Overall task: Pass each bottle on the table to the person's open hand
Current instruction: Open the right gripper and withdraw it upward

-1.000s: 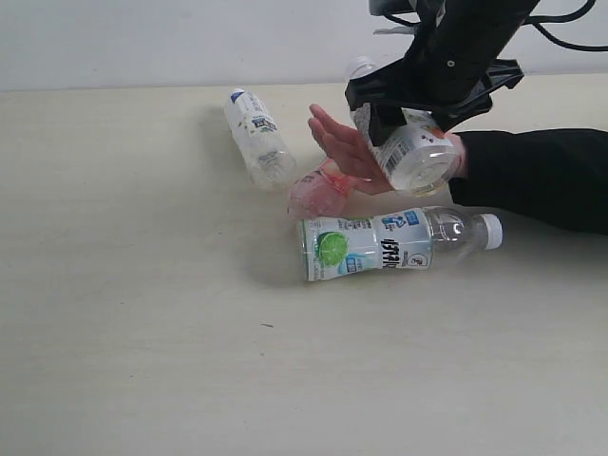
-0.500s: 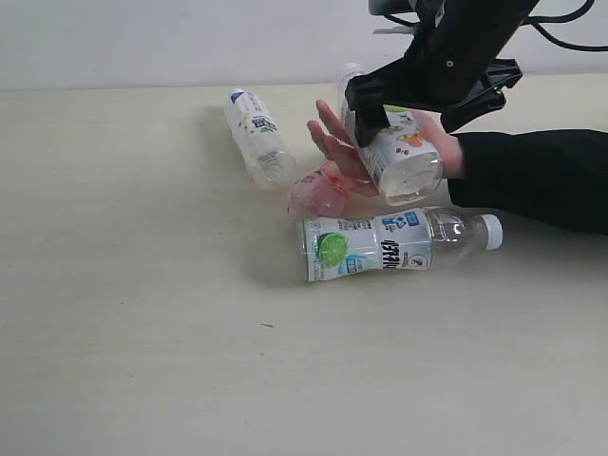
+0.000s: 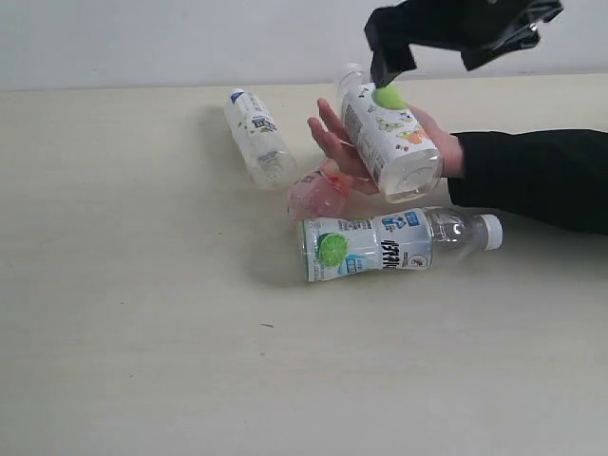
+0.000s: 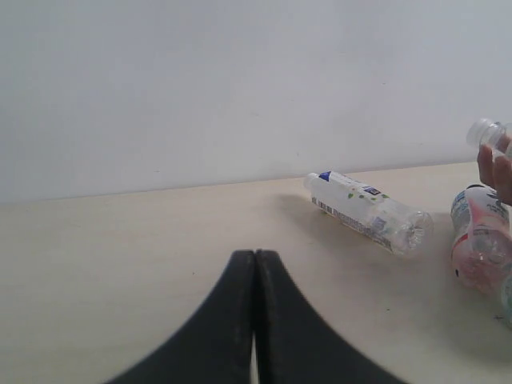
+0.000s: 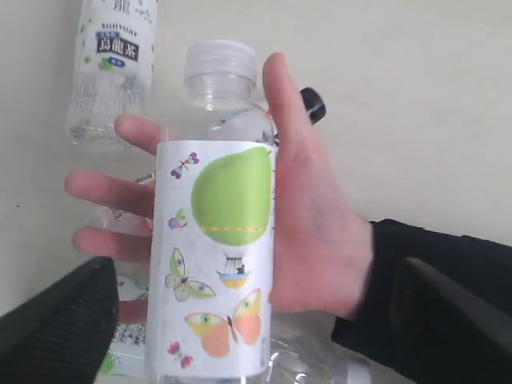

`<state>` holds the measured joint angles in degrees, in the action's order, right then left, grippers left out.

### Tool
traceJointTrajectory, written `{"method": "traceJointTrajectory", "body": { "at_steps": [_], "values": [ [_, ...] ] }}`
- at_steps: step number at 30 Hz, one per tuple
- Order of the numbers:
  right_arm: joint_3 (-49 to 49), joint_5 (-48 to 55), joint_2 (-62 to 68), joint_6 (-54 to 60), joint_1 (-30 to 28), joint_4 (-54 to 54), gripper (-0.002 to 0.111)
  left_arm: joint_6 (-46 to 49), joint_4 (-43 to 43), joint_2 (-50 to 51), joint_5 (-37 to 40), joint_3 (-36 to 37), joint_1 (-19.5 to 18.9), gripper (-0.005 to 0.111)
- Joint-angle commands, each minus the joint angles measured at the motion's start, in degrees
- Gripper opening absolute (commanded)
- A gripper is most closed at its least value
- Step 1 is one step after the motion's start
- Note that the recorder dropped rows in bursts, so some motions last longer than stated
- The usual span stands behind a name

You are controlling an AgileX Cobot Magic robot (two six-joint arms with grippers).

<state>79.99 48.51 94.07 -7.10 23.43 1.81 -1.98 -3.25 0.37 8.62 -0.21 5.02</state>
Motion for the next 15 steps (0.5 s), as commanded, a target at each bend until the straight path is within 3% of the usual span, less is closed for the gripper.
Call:
{"method": "traceJointTrajectory", "body": {
  "at_steps": [1,6,7,15],
  "values": [
    [-4.9,-1.0,-9.7,1.7,-0.1,3.1,0.058,0.1,0.5,-0.4,-0.6,0.2,0.2,0.000],
    [-18.6,-10.0,-24.6,1.6,-0.1,2.9,0.005,0.1,0.5,-0.4,-0.6,0.2,0.2,0.000],
    [-21.9,-11.6,-28.0,1.6,-0.1,2.9,0.000,0.1,0.5,-0.4,-0.6,0.2,0.2,0.000],
    [-43.9,-22.5,-52.4,1.7,-0.1,6.9,0.000,0.1,0.5,-0.4,-0.6,0.2,0.2,0.000]
  ]
}}
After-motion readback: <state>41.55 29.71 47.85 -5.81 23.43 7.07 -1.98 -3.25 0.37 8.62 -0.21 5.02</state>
